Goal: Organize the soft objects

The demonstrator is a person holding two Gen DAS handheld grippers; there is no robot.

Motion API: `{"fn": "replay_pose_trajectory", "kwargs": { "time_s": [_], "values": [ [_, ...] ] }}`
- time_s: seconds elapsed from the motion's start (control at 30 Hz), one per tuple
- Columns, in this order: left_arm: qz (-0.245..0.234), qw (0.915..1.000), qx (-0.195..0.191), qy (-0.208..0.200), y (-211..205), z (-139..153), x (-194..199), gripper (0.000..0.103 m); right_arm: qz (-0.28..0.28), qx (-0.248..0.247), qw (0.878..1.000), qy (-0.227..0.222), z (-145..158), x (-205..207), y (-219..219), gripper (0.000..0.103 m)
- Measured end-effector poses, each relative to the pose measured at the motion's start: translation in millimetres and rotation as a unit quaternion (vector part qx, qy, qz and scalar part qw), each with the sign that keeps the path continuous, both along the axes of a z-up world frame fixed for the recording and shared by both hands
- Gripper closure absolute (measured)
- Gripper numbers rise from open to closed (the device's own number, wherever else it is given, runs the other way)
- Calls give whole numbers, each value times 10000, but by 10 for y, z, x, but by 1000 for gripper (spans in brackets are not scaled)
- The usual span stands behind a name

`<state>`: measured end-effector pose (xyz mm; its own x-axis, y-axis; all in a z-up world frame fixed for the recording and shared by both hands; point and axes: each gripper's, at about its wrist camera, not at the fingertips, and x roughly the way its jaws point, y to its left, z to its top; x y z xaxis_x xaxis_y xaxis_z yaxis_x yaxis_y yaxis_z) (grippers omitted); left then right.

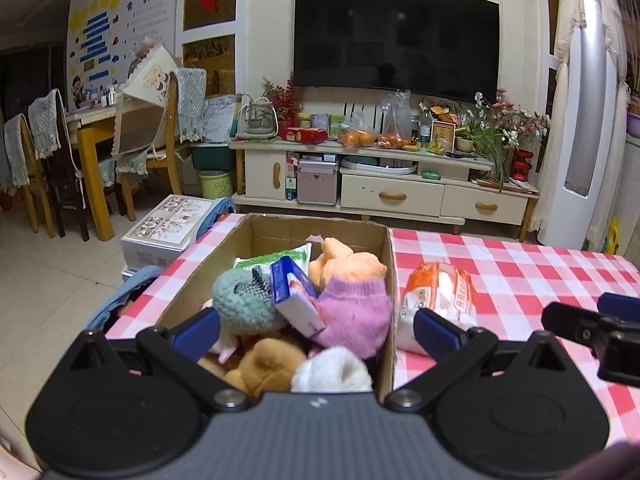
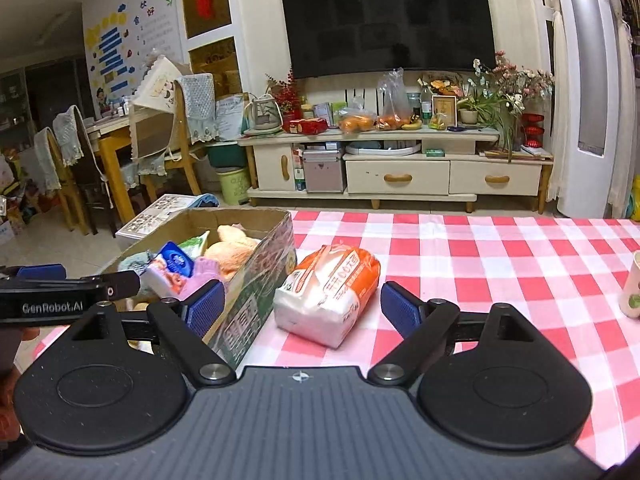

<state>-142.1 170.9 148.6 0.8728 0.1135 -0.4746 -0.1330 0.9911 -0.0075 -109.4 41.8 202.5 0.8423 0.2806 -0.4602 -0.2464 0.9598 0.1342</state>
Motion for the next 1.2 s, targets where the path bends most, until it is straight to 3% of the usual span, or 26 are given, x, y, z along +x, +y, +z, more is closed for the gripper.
{"fn": "replay_pose_trajectory", "kwargs": {
  "time_s": [0.63, 1.2],
  "values": [
    [76, 9995, -51, -301, 66, 124, -654, 1, 224, -178, 9993, -232, 229, -543, 203, 0],
    [83, 9991, 8, -414, 71, 140, -786, 1, 323, -249, 9987, -296, 199, -590, 245, 0]
  ]
}}
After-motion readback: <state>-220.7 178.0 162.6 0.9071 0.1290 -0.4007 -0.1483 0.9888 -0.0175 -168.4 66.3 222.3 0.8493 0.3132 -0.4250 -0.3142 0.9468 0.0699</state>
